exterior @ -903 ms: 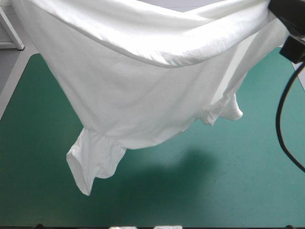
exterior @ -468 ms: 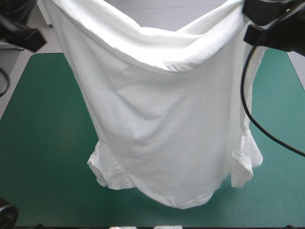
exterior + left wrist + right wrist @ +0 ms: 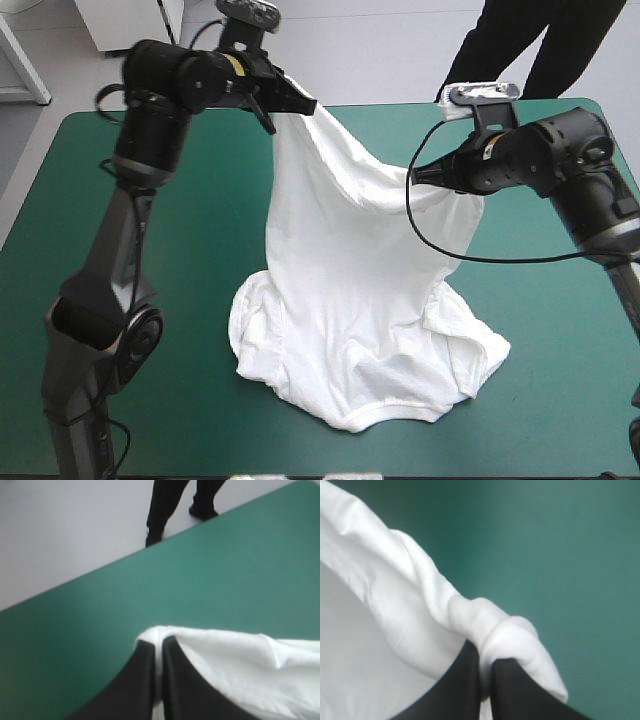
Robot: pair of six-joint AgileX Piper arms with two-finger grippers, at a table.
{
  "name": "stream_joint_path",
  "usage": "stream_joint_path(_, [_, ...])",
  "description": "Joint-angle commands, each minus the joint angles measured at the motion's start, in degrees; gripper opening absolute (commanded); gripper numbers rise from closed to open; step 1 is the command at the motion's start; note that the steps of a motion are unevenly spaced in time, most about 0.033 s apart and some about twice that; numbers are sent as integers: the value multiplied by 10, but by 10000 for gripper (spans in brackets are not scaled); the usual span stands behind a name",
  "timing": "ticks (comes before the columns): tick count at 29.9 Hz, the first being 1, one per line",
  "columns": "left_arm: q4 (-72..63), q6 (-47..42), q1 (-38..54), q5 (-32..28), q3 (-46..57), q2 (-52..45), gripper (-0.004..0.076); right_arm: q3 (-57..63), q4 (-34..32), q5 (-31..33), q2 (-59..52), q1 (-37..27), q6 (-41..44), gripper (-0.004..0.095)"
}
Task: Fold the cloth
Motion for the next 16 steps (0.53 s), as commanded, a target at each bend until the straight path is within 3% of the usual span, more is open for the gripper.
stream_joint_path(1, [4, -7, -3, 22, -11, 26, -10, 25, -16, -91, 18, -14, -1, -18])
stream_joint_path(6, [25, -11, -3, 22, -11, 101, -10, 24, 4, -136, 90, -60, -1, -18])
stream_joint_path(16, [51, -30, 40, -23, -11, 191, -10, -34, 137, -185, 226, -142, -47, -17])
